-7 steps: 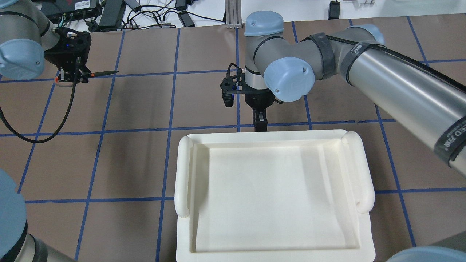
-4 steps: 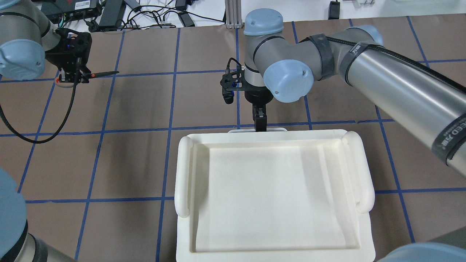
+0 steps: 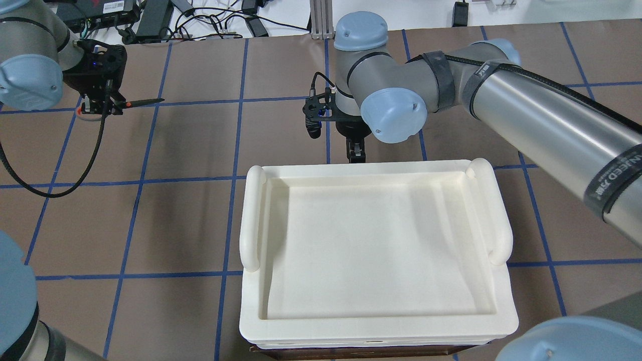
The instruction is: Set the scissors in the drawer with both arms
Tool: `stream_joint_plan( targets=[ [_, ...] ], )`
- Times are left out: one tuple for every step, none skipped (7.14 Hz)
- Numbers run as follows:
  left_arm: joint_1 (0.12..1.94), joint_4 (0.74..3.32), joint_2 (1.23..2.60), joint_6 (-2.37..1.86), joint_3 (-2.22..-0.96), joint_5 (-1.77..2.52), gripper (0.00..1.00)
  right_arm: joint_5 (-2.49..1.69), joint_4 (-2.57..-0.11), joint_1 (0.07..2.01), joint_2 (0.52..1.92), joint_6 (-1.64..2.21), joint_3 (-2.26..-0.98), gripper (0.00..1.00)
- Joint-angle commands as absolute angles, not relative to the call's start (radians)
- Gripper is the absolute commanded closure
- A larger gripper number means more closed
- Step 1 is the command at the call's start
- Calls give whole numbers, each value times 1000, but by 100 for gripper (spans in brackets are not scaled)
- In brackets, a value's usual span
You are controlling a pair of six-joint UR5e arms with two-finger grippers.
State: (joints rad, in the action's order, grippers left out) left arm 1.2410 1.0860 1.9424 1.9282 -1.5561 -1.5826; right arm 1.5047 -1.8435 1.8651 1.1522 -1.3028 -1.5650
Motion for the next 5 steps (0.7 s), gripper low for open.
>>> stream_joint_plan(
  targets=[
    [1241, 1086, 1944, 1930, -1555, -1583, 100, 1503, -1845, 1864, 1152, -1302, -1555, 0],
    [1241, 1088, 1944, 1928, -1555, -1583, 100, 1503, -1845, 1862, 1152, -1304, -1552, 0],
    [1241, 1088, 1945, 1928, -1557, -1583, 100, 1503, -1845, 1856, 1152, -1304, -1546, 0],
    [1241, 1088, 1945, 1928, -1557, -1583, 100, 1502, -1845, 1849, 1149, -1307, -1528, 0],
    [1241, 1088, 1945, 1928, -1557, -1583, 100, 1502, -1845, 1836, 1138, -1321, -1511, 0]
  ],
)
